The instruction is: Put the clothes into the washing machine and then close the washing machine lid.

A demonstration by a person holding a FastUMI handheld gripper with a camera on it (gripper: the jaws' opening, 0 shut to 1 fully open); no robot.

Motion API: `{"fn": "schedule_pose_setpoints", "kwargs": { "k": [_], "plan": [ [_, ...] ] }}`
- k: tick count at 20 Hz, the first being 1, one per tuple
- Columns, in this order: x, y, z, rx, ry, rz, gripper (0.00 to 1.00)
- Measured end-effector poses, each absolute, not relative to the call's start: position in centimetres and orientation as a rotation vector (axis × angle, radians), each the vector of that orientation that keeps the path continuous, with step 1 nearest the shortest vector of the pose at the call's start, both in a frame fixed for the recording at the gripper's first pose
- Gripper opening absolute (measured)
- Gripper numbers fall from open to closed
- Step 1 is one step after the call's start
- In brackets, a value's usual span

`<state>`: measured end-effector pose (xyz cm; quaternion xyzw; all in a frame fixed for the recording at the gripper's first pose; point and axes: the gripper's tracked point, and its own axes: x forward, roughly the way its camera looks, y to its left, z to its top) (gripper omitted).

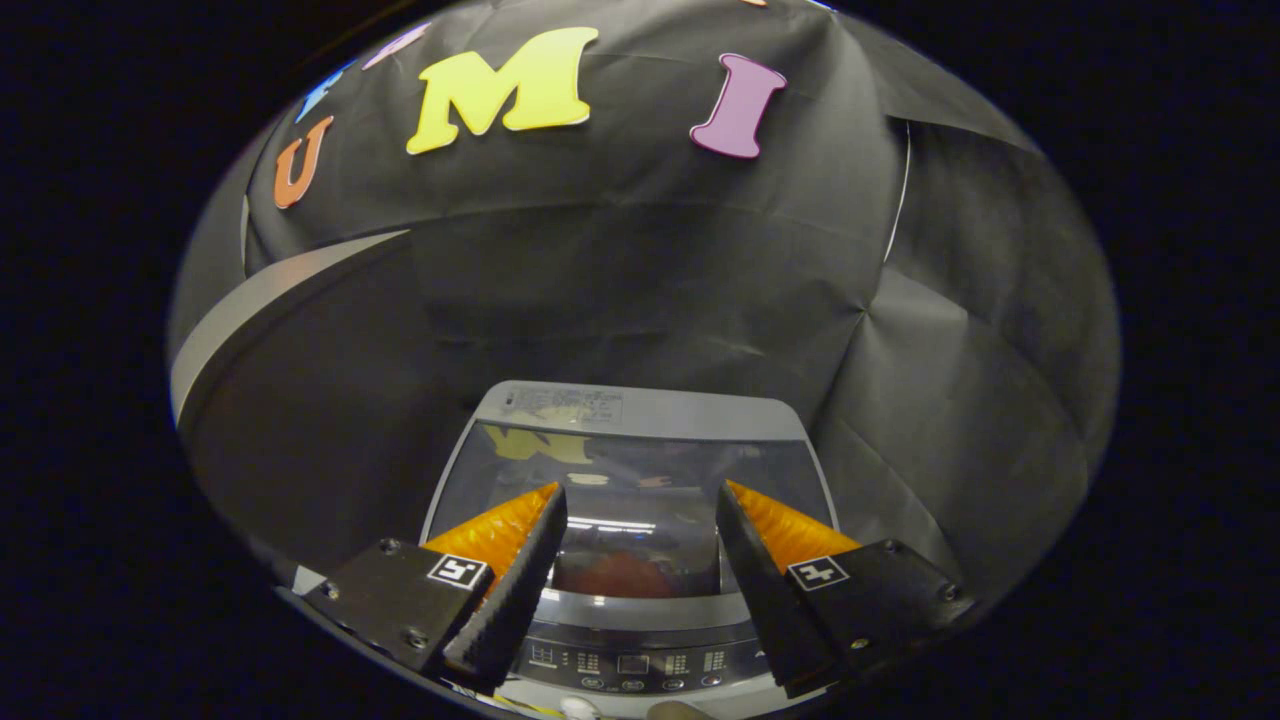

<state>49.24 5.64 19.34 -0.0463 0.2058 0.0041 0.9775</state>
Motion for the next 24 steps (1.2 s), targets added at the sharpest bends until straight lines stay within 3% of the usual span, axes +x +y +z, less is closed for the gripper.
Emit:
{"fn": "schedule_pose_setpoints", "kwargs": {
  "k": [11,24],
  "plan": [
    [41.9,7.4,19.4,-0.076,0.388,-0.005,0.94],
    [16.4,17.3,19.4,-0.038,0.139,-0.035,0.95]
  ]
}}
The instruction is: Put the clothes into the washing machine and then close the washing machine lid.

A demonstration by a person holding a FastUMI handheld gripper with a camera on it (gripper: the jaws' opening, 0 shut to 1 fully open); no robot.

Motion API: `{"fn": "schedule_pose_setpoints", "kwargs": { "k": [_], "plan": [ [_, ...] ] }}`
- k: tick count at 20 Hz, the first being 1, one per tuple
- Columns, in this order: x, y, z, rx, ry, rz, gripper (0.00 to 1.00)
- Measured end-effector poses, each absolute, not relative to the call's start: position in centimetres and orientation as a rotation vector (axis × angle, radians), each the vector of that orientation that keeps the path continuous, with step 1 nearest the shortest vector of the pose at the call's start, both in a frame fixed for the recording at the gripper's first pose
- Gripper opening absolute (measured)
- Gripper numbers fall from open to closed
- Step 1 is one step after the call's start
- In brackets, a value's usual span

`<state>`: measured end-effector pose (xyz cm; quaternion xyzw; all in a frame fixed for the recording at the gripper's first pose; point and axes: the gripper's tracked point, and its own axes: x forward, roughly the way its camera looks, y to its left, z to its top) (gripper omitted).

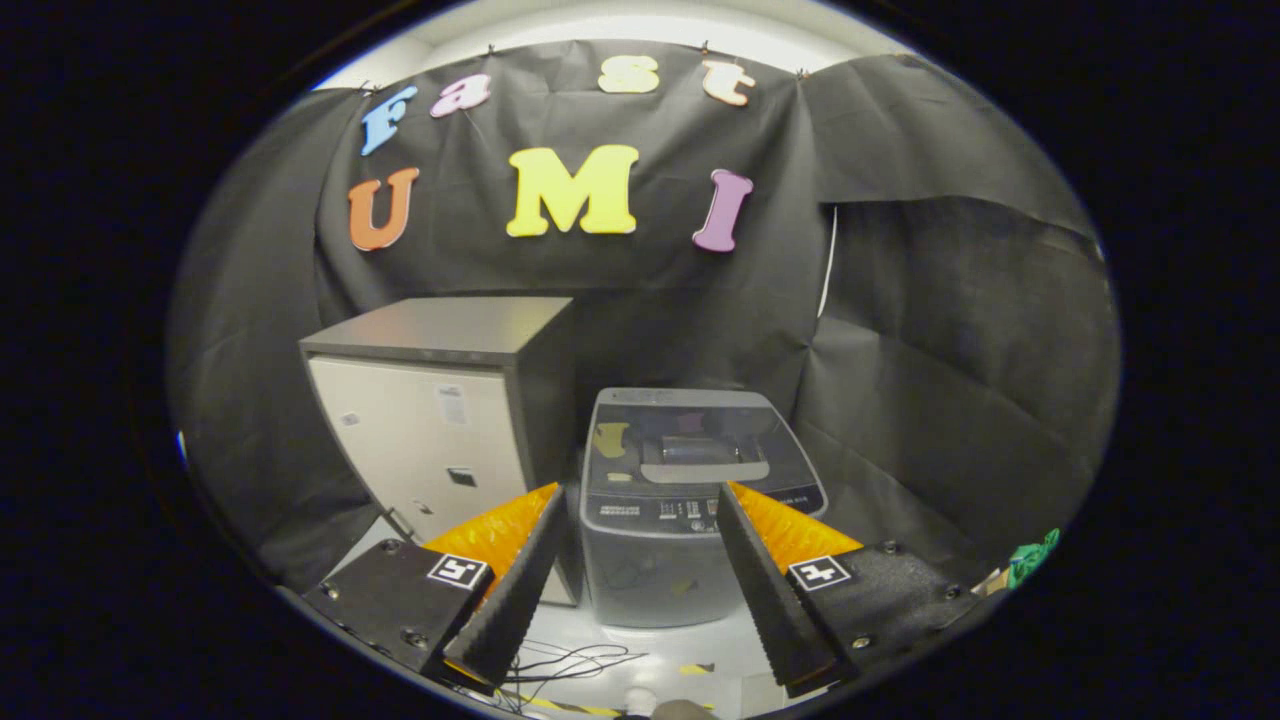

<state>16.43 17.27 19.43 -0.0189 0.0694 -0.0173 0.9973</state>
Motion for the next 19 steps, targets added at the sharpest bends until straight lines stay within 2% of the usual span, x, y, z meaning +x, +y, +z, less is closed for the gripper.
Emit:
{"fn": "schedule_pose_setpoints", "kwargs": {
  "k": [7,19],
  "plan": [
    [4.5,19.6,20.2,-0.008,0.059,-0.033,0.98],
    [0.2,20.1,19.7,0.003,0.026,-0.072,0.99]
  ]
}}
